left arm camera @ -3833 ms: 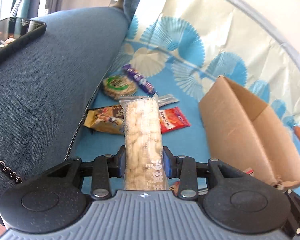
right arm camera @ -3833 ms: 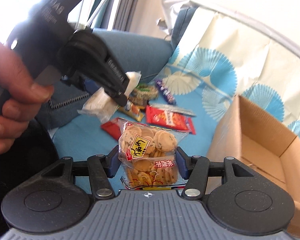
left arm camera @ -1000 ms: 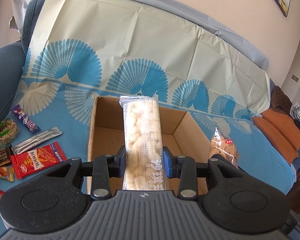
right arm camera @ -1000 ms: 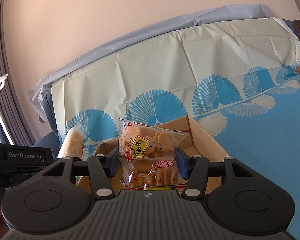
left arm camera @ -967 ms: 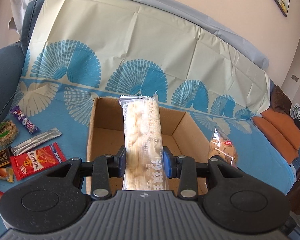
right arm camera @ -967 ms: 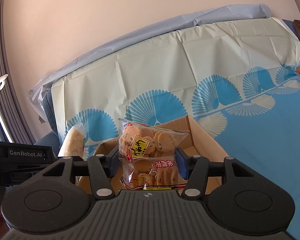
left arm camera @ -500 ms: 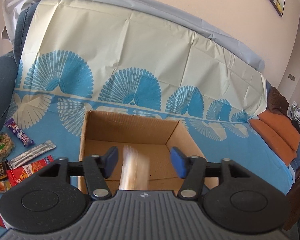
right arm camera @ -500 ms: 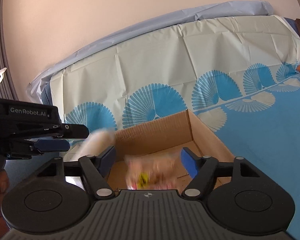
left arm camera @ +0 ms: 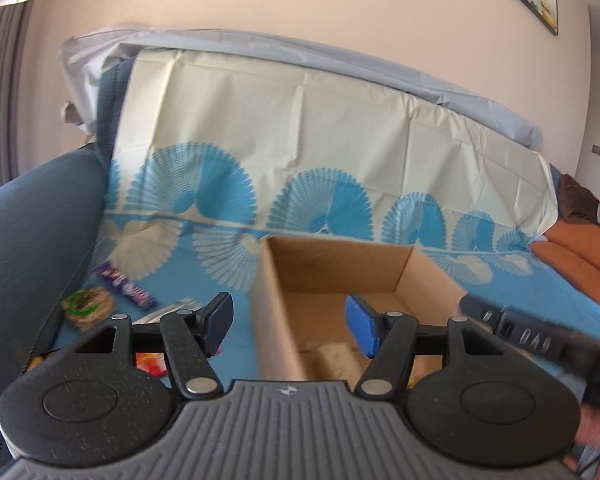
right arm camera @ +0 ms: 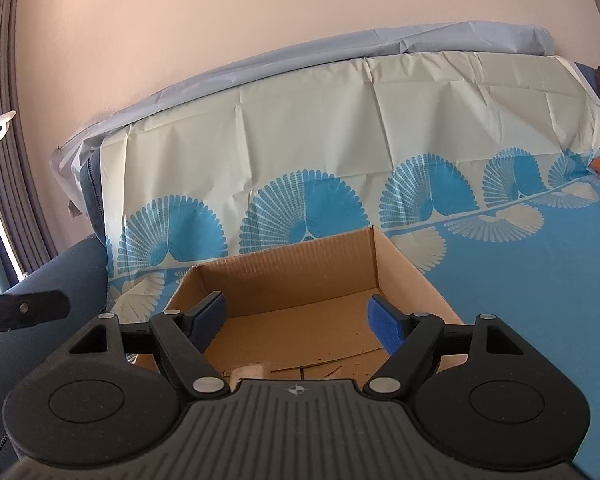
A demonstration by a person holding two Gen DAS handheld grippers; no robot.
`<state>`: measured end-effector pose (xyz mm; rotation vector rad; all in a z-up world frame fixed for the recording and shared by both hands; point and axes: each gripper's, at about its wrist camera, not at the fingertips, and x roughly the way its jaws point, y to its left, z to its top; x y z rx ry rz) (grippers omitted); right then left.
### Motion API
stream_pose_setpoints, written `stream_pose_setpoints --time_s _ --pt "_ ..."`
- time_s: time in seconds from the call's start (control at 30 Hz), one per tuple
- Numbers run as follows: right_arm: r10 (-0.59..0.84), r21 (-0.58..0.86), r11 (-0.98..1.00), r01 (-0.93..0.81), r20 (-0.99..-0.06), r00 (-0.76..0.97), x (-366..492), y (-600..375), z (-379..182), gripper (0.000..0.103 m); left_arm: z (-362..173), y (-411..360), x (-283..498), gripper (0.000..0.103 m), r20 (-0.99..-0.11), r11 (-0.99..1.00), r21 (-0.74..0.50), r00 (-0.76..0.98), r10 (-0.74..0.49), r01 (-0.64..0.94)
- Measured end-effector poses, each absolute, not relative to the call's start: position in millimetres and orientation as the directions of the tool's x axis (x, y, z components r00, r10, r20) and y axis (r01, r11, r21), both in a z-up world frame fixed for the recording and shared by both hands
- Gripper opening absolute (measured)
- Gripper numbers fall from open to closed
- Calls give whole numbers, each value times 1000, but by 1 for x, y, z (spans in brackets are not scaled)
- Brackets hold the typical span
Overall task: Organize snacks
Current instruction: 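Move both tools back toward the remaining snacks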
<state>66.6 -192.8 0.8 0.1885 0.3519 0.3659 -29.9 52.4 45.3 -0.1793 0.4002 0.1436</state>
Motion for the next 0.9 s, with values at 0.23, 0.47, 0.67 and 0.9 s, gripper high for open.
stream_pose_setpoints --time_s 0.23,0.47,0.67,0.9 --pt "353 129 935 -329 -295 888 52 -176 4 78 4 122 -67 20 -505 968 -105 851 147 -230" --pt "311 61 950 -306 -271 911 32 -160 8 56 -11 174 -78 18 -512 963 13 825 237 -269" --pt "337 -1 937 -349 -253 907 15 -137 11 43 -17 207 -86 18 -538 930 -165 820 194 -329" --pt "391 -70 908 -413 -211 896 -7 -107 13 35 -18 225 -92 20 -547 896 -257 819 175 -363"
